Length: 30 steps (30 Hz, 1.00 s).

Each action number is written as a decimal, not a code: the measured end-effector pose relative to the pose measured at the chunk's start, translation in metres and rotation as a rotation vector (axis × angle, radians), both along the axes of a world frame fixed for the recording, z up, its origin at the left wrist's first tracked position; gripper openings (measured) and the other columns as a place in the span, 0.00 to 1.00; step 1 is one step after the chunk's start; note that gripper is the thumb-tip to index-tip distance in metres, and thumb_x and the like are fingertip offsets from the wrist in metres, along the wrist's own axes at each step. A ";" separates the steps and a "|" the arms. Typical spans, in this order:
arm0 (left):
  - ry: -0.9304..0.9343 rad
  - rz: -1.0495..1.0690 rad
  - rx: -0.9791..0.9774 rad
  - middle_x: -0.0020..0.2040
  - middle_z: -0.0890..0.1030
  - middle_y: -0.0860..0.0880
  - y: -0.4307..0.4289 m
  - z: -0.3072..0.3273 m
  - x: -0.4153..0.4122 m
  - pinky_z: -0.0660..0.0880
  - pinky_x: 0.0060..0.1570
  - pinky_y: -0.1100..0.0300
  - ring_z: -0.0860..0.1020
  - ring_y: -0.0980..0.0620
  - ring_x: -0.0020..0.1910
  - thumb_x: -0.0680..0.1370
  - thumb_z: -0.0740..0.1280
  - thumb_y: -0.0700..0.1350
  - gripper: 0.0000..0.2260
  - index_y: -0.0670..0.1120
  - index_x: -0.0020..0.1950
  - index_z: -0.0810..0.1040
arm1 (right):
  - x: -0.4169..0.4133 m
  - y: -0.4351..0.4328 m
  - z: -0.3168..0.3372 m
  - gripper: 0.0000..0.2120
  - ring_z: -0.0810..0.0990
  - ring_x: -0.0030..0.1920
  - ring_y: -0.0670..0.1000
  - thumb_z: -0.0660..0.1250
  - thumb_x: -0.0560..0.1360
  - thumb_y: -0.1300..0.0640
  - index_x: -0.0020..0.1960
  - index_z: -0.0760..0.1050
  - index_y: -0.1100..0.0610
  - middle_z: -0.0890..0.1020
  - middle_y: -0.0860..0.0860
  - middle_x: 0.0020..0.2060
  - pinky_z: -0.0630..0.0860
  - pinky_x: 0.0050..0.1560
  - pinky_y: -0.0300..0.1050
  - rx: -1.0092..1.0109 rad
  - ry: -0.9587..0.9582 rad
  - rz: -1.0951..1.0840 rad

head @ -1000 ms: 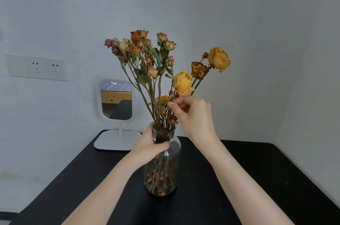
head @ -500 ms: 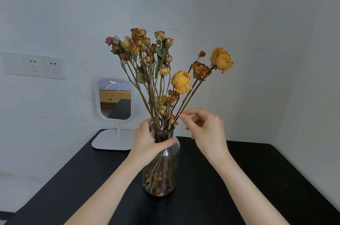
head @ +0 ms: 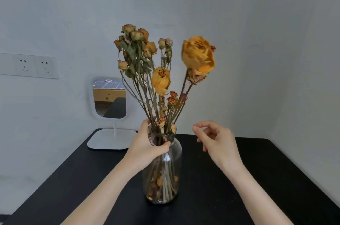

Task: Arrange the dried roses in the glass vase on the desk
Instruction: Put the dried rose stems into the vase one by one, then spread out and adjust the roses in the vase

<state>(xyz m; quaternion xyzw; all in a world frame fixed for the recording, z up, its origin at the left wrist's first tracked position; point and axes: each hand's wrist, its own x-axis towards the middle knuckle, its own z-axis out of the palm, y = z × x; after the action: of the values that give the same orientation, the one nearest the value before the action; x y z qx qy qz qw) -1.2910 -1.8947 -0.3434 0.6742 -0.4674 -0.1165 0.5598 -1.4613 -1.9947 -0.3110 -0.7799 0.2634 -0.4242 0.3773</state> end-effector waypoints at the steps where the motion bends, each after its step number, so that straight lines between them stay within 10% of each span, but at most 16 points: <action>1: 0.020 -0.053 0.018 0.50 0.75 0.69 0.002 0.001 0.001 0.68 0.43 0.77 0.72 0.77 0.48 0.67 0.75 0.45 0.24 0.64 0.53 0.66 | -0.002 -0.001 0.000 0.04 0.75 0.27 0.41 0.68 0.73 0.51 0.43 0.76 0.42 0.79 0.48 0.30 0.70 0.27 0.28 0.008 -0.002 0.007; 7: 0.161 -0.296 0.075 0.51 0.78 0.69 0.022 0.019 -0.001 0.71 0.44 0.78 0.75 0.72 0.51 0.63 0.73 0.49 0.25 0.62 0.56 0.68 | -0.008 -0.003 0.003 0.14 0.75 0.28 0.41 0.71 0.71 0.51 0.55 0.76 0.49 0.79 0.49 0.38 0.75 0.31 0.34 0.044 0.037 0.150; 11: 0.134 -0.171 -0.022 0.60 0.75 0.59 0.029 0.028 -0.004 0.70 0.51 0.71 0.75 0.60 0.58 0.58 0.75 0.57 0.33 0.60 0.60 0.69 | -0.006 -0.006 0.006 0.26 0.78 0.45 0.37 0.71 0.67 0.46 0.63 0.70 0.47 0.78 0.44 0.49 0.74 0.45 0.27 0.034 0.141 0.290; 15: 0.023 -0.086 -0.034 0.56 0.75 0.62 0.031 0.031 -0.006 0.67 0.45 0.75 0.74 0.70 0.51 0.60 0.76 0.58 0.24 0.66 0.52 0.70 | 0.005 -0.006 0.010 0.35 0.74 0.58 0.38 0.69 0.64 0.41 0.69 0.66 0.48 0.75 0.42 0.58 0.72 0.53 0.29 0.054 0.241 0.428; 21: -0.008 -0.067 -0.044 0.50 0.82 0.50 0.029 0.033 -0.007 0.77 0.47 0.60 0.79 0.53 0.49 0.61 0.73 0.58 0.17 0.62 0.48 0.77 | 0.021 0.001 0.021 0.25 0.77 0.51 0.43 0.69 0.66 0.42 0.61 0.75 0.49 0.80 0.43 0.53 0.73 0.54 0.35 0.051 0.222 0.468; 26: 0.070 -0.144 -0.096 0.49 0.84 0.57 0.028 0.041 -0.007 0.75 0.43 0.71 0.81 0.58 0.50 0.63 0.71 0.55 0.18 0.55 0.52 0.78 | 0.026 0.000 0.027 0.15 0.78 0.50 0.59 0.70 0.71 0.52 0.55 0.79 0.59 0.81 0.58 0.51 0.74 0.59 0.54 0.071 0.117 0.422; 30: 0.052 -0.112 -0.141 0.52 0.83 0.46 0.027 0.059 -0.004 0.74 0.56 0.57 0.78 0.47 0.53 0.67 0.70 0.52 0.16 0.54 0.54 0.79 | 0.027 0.002 0.040 0.11 0.71 0.36 0.47 0.71 0.71 0.59 0.47 0.78 0.68 0.75 0.54 0.34 0.72 0.39 0.37 0.099 -0.074 0.441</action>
<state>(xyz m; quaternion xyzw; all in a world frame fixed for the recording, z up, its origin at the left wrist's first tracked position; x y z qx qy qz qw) -1.2948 -1.8680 -0.2847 0.6028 -0.4965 -0.1319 0.6105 -1.4339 -1.9928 -0.2706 -0.7831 0.0928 -0.3465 0.5080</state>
